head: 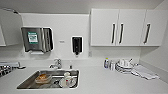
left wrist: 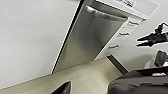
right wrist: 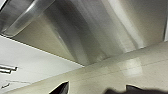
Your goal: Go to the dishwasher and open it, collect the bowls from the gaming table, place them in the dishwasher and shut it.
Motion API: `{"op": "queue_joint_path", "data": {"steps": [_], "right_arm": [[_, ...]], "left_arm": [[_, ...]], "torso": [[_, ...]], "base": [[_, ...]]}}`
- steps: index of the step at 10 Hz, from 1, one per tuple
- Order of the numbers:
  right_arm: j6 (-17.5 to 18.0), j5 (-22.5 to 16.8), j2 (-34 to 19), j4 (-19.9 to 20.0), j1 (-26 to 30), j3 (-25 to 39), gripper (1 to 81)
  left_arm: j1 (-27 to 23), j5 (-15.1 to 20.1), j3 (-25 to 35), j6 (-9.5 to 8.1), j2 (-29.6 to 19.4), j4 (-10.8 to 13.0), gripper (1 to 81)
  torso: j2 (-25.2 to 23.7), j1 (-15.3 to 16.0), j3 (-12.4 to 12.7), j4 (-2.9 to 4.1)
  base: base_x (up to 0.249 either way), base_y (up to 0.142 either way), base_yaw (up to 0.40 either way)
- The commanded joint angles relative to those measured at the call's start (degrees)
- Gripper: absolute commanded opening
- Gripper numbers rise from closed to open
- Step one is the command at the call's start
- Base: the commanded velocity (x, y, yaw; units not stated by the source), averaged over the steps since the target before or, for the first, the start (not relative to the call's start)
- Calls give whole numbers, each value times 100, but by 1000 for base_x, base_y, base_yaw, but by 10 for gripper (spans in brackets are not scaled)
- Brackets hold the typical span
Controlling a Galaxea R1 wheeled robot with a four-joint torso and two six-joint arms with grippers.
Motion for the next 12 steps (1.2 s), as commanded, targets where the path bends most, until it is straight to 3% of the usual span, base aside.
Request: {"op": "queue_joint_path", "data": {"steps": [1, 3, 6, 7, 8, 12], "right_arm": [[28, -161, -301, 69, 617, 52, 811], [28, -161, -363, 70, 634, 122, 811], [89, -152, -443, 69, 713, 271, 811], [107, -152, -495, 69, 748, 324, 811], [133, -161, -539, 69, 783, 376, 811], [168, -161, -610, 69, 845, 482, 811]], "left_arm": [[-268, 141, -36, 4, -26, 240, 811], [-223, 132, -124, 4, 36, 240, 811], [-224, 106, -124, 4, -8, 232, 811], [-224, 88, -98, 4, -69, 232, 811], [-215, 71, -80, -4, -104, 232, 811], [-224, 71, -63, -5, -122, 232, 811]], "torso": [[-553, 358, -539, 0], [-846, 539, -646, 0], [-1382, 878, -1153, 0], [-1587, 1009, -807, 0], [-1749, 1114, -938, 0], [-2447, 1556, -1043, 0]], "base": [[0, 0, 0], [0, 0, 0], [0, 0, 0], [0, 0, 0], [0, 0, 0], [0, 0, 0]]}}
